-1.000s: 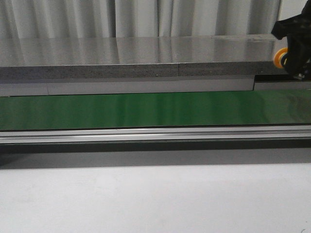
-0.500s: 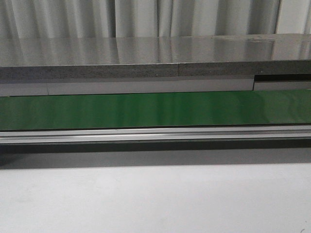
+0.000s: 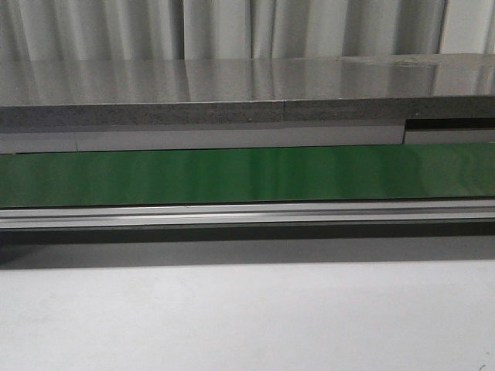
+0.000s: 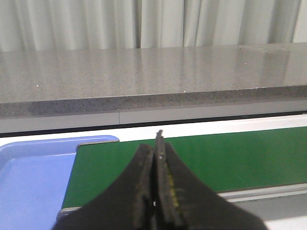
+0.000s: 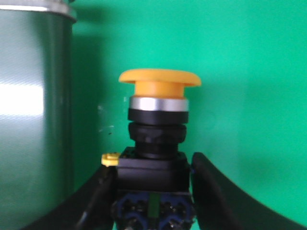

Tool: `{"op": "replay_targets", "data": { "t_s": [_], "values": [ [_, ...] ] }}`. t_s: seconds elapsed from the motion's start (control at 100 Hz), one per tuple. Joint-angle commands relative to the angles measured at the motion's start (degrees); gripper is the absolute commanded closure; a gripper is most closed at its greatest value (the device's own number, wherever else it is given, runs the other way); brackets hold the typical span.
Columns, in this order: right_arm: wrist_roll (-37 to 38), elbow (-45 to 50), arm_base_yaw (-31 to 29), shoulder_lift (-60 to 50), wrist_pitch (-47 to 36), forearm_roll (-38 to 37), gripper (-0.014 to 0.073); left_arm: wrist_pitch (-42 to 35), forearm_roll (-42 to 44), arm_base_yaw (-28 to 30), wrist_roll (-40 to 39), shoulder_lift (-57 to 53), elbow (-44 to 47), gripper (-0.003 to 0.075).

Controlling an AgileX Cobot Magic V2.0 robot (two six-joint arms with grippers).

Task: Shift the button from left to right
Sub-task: 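Lift the button with the right gripper and lower it into the green tray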

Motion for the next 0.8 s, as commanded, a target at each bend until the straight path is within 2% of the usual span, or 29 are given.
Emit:
{"op": "replay_targets", "data": {
  "t_s": [0.0,0.6,0.67,0.79],
  "values": [
    [-1.42,-1.75,-0.36,-1.91,-2.14,0.39,0.0388,-4.12,-0.87,-0.48,-0.31,0.57,-1.45,0.0741],
    [-1.42,-1.75,-0.39,1.68,0.22,2.73,0.0382,-4.12,-0.87,-0.48,-0.31,0.57,-1.45,0.0741],
    [-1.42,-1.75,-0.39,1.68,0.28,2.73,0.0333,-4.12,-0.87,-0.48,-0.31,0.57,-1.45,0.0741],
    [-1.37,-1.75,-0.39,1.68,0.75,2.73,0.0190,-4.12,-0.87,-0.48,-0.31,0.57,-1.45,0.0741]
  ]
}}
